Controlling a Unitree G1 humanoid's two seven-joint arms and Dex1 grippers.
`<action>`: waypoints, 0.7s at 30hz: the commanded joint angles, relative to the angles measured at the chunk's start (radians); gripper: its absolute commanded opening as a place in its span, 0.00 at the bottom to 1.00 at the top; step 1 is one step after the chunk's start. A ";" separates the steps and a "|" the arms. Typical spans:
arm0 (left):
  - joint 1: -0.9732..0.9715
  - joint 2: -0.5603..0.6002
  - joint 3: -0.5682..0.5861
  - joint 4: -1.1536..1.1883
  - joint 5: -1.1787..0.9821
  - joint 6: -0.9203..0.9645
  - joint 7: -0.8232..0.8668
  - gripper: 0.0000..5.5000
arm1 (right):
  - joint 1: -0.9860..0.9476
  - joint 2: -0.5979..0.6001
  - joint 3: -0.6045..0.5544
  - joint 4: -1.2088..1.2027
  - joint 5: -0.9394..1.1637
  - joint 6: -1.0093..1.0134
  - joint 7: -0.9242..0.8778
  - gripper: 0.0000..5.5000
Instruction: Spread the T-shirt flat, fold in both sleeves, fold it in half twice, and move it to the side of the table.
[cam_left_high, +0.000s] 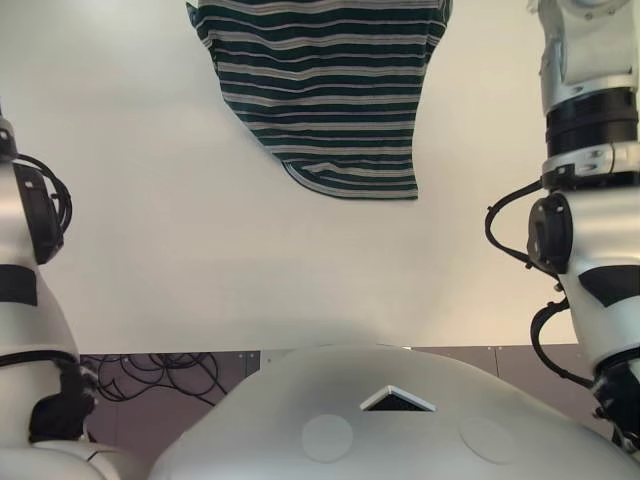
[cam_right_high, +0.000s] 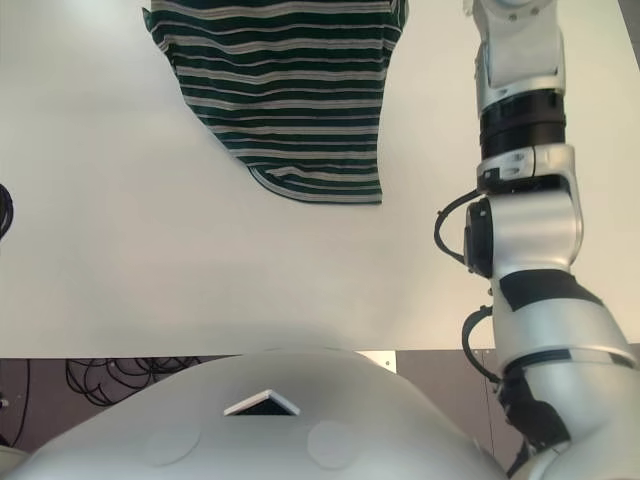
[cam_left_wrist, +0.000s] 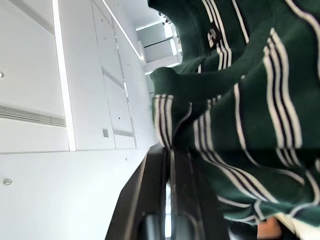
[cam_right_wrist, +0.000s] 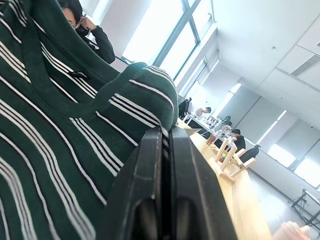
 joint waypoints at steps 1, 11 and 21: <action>-0.227 -0.031 -0.075 0.190 0.066 0.016 0.096 0.00 | -0.249 0.002 -0.044 0.232 -0.003 -0.030 -0.036 0.00; -0.419 -0.078 -0.157 0.386 0.061 0.069 0.187 0.00 | -0.464 -0.029 -0.091 0.414 -0.025 -0.062 -0.079 0.00; -0.287 -0.025 -0.119 0.320 -0.136 -0.174 -0.053 0.00 | -0.336 -0.030 -0.151 0.311 0.065 -0.090 0.236 0.00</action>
